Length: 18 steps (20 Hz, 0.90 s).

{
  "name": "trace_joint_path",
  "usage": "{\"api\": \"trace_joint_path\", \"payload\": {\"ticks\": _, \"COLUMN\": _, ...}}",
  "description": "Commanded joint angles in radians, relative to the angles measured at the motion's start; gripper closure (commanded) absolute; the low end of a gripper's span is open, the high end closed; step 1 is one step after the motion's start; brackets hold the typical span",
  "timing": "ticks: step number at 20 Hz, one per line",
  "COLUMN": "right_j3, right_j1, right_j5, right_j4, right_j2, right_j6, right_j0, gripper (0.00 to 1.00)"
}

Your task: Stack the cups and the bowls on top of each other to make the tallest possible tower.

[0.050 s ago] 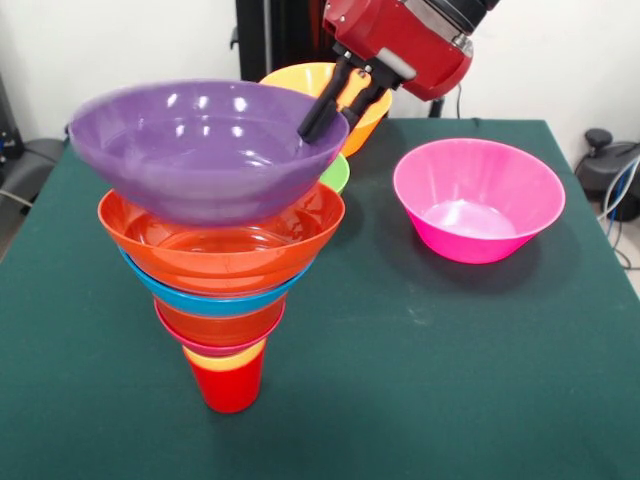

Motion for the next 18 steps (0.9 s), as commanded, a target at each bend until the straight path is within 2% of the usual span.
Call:
{"api": "trace_joint_path", "payload": {"ticks": 1, "right_j3": 0.045, "right_j1": 0.041, "right_j5": -0.054, "right_j4": -0.041, "right_j2": 0.034, "right_j6": 0.169, "right_j0": 0.015, "gripper": 0.00}}
{"api": "trace_joint_path", "payload": {"ticks": 4, "right_j3": 0.043, "right_j1": 0.042, "right_j5": -0.060, "right_j4": -0.044, "right_j2": 0.029, "right_j6": 0.165, "right_j0": 0.016, "gripper": 0.00}}
{"api": "trace_joint_path", "payload": {"ticks": 6, "right_j3": 0.026, "right_j1": 0.048, "right_j5": -0.040, "right_j4": -0.055, "right_j2": 0.037, "right_j6": 0.111, "right_j0": 0.013, "gripper": 0.00}}
{"api": "trace_joint_path", "payload": {"ticks": 18, "right_j3": 0.021, "right_j1": 0.054, "right_j5": -0.034, "right_j4": -0.049, "right_j2": 0.031, "right_j6": 0.102, "right_j0": 0.017, "gripper": 0.00}}
